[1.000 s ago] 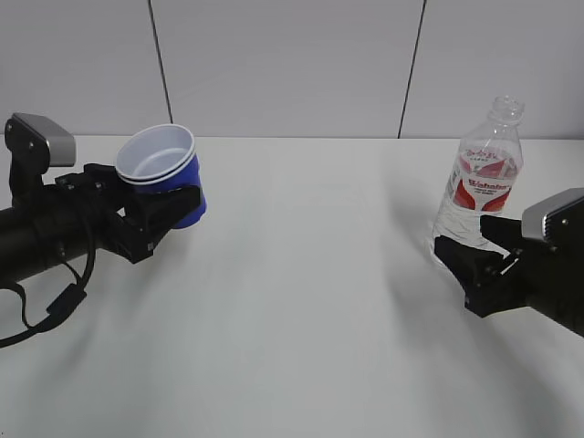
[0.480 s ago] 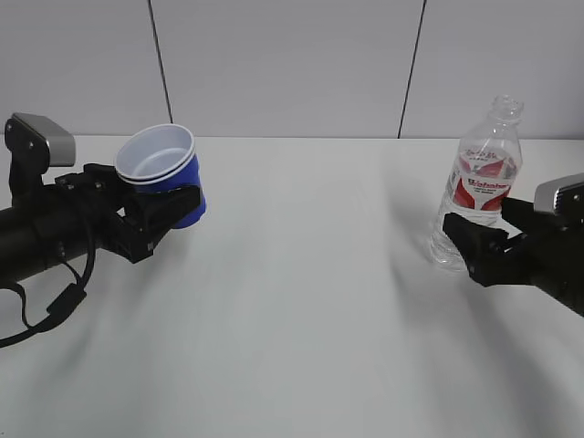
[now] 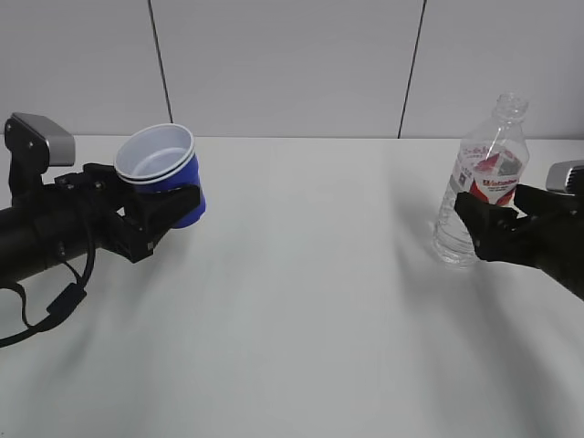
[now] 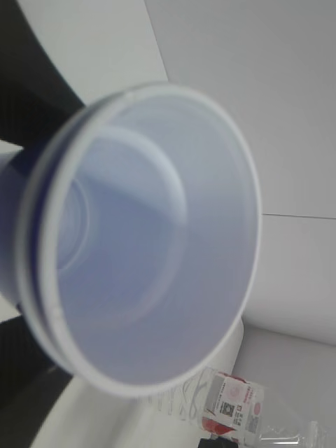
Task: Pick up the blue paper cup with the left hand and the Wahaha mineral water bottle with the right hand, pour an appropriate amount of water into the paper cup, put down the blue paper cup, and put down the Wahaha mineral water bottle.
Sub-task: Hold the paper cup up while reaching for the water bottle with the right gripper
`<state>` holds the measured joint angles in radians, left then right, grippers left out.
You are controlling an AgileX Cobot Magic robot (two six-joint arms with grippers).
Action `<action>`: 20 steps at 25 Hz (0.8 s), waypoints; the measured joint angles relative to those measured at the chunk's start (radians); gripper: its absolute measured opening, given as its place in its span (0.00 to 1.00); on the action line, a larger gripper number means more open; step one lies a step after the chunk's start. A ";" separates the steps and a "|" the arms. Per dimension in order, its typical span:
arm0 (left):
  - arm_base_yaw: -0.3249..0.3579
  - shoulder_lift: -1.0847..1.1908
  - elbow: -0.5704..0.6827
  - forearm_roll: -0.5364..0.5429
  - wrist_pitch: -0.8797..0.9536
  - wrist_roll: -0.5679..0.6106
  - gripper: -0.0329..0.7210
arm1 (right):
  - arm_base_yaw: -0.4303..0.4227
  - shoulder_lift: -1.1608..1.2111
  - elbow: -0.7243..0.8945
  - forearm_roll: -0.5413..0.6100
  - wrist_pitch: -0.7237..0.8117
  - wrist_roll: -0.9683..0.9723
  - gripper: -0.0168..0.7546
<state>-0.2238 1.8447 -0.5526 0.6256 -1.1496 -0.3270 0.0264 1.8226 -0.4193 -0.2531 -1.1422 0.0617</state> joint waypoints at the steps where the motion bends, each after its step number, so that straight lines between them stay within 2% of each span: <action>1: 0.000 0.000 0.000 0.000 0.000 0.000 0.70 | 0.000 0.000 0.000 0.009 0.000 0.000 0.88; 20: 0.000 0.000 0.000 -0.002 0.000 0.000 0.70 | 0.000 0.014 -0.024 0.082 0.000 -0.049 0.85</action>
<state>-0.2238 1.8447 -0.5526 0.6235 -1.1496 -0.3270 0.0264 1.8370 -0.4429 -0.1709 -1.1422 0.0131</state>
